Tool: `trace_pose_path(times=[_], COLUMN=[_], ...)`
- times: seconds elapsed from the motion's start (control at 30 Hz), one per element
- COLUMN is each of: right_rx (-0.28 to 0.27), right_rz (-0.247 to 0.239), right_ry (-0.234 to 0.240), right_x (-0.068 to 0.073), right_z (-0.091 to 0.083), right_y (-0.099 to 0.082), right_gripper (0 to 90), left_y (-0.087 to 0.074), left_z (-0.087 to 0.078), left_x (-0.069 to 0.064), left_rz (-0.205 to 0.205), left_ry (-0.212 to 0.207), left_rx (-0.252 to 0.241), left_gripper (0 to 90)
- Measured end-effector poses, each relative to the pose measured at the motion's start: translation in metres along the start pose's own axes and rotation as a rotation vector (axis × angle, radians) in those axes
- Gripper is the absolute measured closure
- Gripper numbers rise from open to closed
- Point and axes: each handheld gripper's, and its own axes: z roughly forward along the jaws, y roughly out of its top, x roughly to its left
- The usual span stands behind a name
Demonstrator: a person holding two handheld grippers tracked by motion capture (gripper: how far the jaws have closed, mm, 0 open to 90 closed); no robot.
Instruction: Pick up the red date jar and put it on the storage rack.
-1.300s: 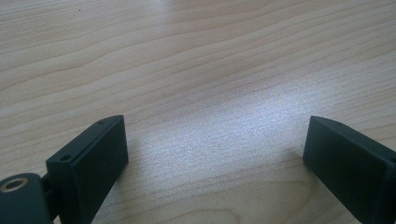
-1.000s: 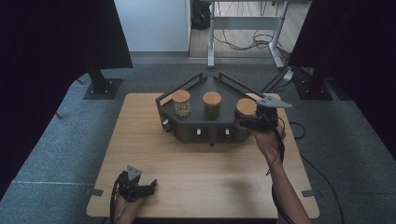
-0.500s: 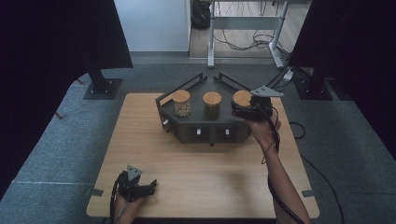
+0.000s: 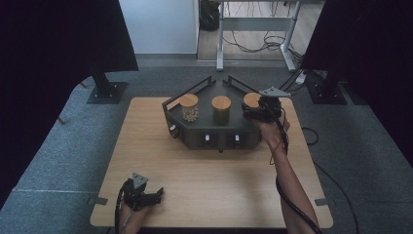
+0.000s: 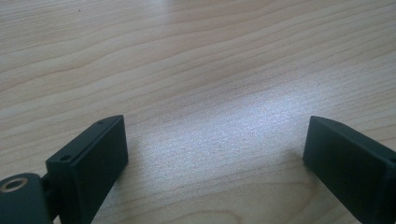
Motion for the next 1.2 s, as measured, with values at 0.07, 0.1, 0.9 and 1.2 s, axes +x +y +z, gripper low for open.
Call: trace_pose_path(times=[0.07,0.1,0.9,1.2], right_rx=[0.005,0.006,-0.013,-0.033], right_rz=[0.003,0.005,0.04,-0.011], right_ry=[0.0,0.0,0.026,0.014], right_x=[-0.001,-0.001,-0.01,-0.006], right_z=[0.004,0.006,0.013,-0.002], right_y=[-0.002,-0.003,-0.014,-0.01], right_gripper=[23.5,23.4,14.2,7.7], left_y=[0.0,0.0,0.0,0.0], left_z=[0.0,0.0,0.0,0.0], left_x=[0.0,0.0,0.0,0.0], left_rz=[0.0,0.0,-0.002,-0.001], left_ry=[0.0,0.0,0.0,0.0], left_rx=[0.0,0.0,-0.002,-0.002], left_gripper=[6.3,6.3,6.3,6.3])
